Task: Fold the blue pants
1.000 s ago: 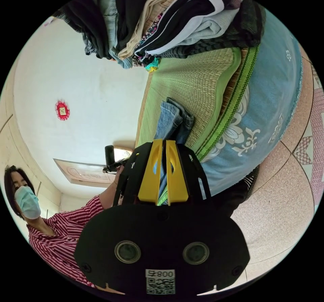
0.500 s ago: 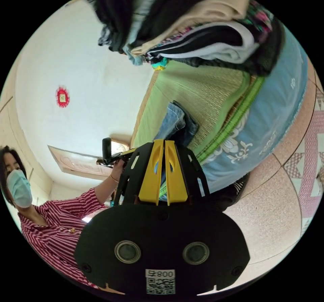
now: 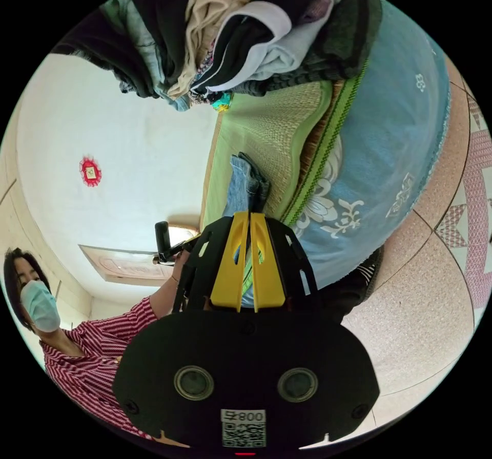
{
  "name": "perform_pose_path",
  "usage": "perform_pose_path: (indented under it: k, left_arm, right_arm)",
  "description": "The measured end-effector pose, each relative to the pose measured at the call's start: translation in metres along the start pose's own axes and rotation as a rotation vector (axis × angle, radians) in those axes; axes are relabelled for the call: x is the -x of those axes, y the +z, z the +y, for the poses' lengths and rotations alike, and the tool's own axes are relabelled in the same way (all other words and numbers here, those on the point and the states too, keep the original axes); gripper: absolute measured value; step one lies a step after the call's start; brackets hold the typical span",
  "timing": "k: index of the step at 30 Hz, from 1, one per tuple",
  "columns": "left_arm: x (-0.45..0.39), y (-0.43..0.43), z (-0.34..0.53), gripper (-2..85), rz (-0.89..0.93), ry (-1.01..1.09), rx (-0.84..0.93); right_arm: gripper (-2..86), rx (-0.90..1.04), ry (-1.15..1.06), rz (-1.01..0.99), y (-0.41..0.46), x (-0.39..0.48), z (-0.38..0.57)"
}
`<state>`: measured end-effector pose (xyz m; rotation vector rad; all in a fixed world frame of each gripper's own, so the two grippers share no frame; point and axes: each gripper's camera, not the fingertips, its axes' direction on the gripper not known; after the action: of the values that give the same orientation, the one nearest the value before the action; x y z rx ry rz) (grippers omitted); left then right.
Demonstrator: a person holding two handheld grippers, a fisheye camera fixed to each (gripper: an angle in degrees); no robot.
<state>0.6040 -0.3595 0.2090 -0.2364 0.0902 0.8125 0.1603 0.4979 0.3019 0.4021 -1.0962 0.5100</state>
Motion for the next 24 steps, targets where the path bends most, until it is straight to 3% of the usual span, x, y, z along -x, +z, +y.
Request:
perform_pose_path:
  k: [7,11,15,19,24]
  left_arm:
    - [0.006,-0.039,0.059,0.7,0.053,-0.044,-0.122]
    - [0.011,-0.056,0.121,0.5,0.096,-0.097,-0.138]
    - [0.026,-0.068,0.185,0.2,0.098,-0.230,-0.116]
    - [0.040,-0.088,0.242,0.2,0.106,-0.352,-0.146]
    - [0.064,-0.132,0.327,0.6,0.020,-0.526,-0.247]
  right_arm:
    - [0.0,-0.078,-0.042,0.063,-0.033,0.065,-0.009]
    - [0.0,0.023,-0.178,0.174,0.002,0.138,-0.035]
    - [-0.1,0.078,-0.174,0.337,0.034,0.162,-0.067]
    - [-0.1,0.067,-0.163,0.313,0.036,0.182,-0.086]
    - [0.1,0.100,-0.254,0.445,0.052,0.255,-0.098]
